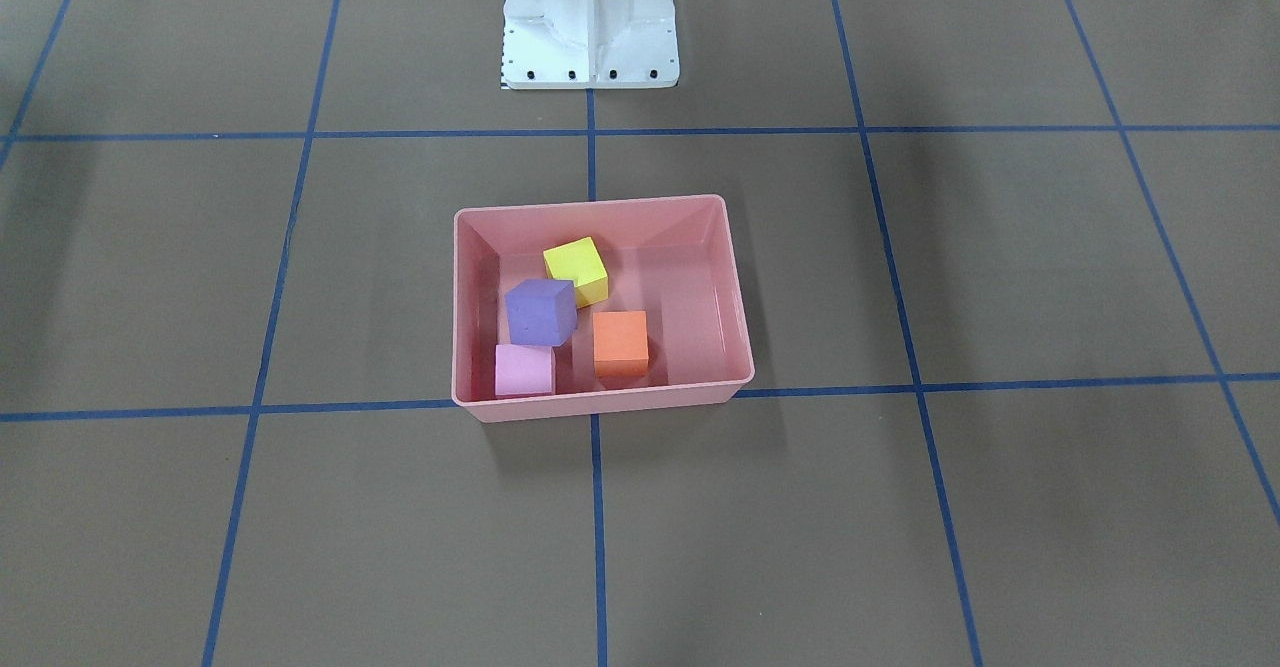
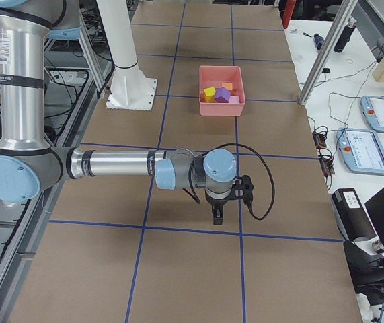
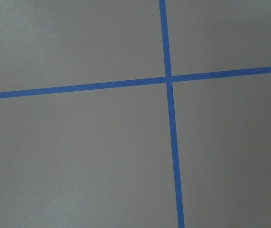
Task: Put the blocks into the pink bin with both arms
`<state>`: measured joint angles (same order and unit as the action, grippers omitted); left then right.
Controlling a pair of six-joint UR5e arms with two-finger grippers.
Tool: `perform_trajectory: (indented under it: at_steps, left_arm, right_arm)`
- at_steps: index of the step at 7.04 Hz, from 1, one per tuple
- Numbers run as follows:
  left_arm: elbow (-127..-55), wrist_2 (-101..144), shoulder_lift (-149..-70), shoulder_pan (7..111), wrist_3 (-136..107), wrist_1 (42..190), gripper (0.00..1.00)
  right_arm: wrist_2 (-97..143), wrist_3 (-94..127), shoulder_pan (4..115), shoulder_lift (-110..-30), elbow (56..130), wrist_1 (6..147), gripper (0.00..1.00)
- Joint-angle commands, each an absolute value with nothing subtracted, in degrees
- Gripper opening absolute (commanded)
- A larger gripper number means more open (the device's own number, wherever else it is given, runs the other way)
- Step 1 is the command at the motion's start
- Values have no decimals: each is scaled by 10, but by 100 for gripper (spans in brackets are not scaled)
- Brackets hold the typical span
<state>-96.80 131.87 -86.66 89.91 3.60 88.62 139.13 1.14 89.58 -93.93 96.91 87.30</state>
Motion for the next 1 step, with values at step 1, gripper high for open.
perform_trajectory:
  at_steps: [1]
  left_arm:
    - [-968, 1319, -867, 899, 36, 886, 100]
  right_arm:
    - [1391, 11, 896, -939, 969, 872, 100]
